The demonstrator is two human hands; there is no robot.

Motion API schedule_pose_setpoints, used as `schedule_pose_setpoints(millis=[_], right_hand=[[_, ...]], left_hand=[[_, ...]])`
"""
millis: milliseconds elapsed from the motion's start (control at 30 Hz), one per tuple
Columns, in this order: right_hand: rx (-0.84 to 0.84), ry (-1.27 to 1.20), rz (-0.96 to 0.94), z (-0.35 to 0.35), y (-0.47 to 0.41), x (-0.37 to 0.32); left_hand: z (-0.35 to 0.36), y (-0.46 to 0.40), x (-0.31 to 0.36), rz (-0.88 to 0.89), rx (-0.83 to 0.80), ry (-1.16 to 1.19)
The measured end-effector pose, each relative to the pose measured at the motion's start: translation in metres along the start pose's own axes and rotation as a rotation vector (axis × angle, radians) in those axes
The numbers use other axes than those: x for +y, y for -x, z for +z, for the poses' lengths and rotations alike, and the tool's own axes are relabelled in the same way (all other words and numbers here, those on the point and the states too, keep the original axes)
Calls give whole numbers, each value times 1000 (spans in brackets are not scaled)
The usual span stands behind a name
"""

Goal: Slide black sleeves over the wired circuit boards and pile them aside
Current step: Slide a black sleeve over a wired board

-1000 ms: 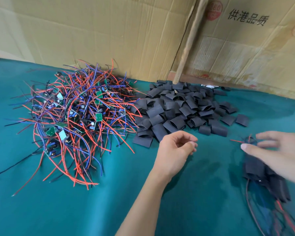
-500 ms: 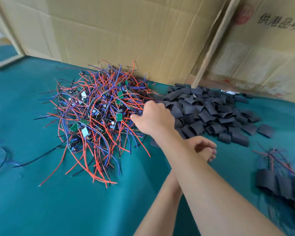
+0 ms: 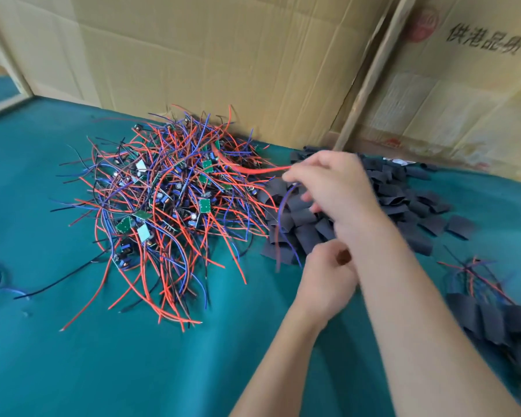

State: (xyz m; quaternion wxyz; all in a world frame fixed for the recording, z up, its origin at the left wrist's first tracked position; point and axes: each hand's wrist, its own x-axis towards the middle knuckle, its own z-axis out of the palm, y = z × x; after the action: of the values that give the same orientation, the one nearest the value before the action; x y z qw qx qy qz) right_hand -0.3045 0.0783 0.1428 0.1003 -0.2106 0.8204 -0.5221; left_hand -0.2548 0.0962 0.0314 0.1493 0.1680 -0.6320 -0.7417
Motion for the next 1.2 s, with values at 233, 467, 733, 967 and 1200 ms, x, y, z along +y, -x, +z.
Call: schedule_pose_setpoints(millis=[233,467,733,967,1200], right_hand=[[-58,-431,91,-88,41,45],[128,378,-132,-81,61,114],[117,520,-165,-66,58,139],[175,557,-214,-52,60,138],[321,361,-66,-76,69,138]], left_hand=[[-3,1,5,-10,-38,398],[-1,4,6,-21,-15,322],[-2,4,3,75,197,242],[-2,5,-2,137,301,111],[-1,7,-2,143,236,-43]])
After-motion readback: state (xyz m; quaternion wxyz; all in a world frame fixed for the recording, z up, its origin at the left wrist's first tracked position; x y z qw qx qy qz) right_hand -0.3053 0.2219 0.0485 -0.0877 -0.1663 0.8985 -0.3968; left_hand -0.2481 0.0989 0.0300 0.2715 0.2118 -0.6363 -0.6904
